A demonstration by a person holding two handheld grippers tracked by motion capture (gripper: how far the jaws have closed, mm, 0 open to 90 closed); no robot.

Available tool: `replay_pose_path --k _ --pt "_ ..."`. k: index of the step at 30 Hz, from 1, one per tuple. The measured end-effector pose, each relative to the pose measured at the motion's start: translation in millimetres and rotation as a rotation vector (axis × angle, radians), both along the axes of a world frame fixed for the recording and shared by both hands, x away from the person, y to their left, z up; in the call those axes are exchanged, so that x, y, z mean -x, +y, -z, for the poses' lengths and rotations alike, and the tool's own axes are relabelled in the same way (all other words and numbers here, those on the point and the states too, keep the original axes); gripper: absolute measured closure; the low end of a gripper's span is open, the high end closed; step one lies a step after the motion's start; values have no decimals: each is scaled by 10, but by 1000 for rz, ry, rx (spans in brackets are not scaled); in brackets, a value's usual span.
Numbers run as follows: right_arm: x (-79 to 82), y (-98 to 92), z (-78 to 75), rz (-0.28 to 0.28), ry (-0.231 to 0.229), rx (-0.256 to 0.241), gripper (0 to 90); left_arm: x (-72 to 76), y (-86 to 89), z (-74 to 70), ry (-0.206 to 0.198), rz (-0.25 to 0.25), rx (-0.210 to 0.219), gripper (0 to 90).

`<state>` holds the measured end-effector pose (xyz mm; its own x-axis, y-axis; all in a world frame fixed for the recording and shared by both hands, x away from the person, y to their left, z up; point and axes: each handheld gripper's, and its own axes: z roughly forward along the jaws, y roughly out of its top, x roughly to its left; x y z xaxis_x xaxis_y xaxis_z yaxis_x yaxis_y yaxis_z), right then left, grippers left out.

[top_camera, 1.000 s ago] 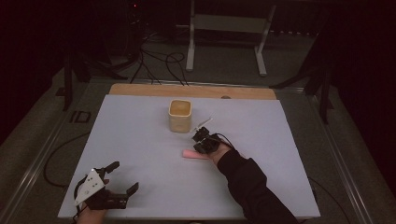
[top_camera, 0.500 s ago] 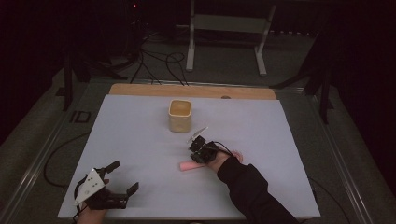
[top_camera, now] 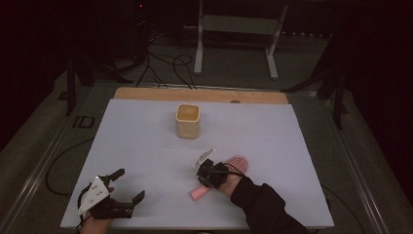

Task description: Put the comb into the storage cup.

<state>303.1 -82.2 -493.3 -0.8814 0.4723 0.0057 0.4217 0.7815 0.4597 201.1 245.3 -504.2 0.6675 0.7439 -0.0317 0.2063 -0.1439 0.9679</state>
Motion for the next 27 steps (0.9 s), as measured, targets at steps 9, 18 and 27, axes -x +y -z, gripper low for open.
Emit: replay_pose_path --k 9,18,27 --pt "235 -138 -12 -42 -10 5 900 -2 -5 4 3 0 -1 2" --pt "444 -343 -40 -64 2 10 900 -6 -6 6 4 -2 2 2" --pt "559 -600 -57 -66 4 54 898 -9 -11 12 7 -4 -1 2"
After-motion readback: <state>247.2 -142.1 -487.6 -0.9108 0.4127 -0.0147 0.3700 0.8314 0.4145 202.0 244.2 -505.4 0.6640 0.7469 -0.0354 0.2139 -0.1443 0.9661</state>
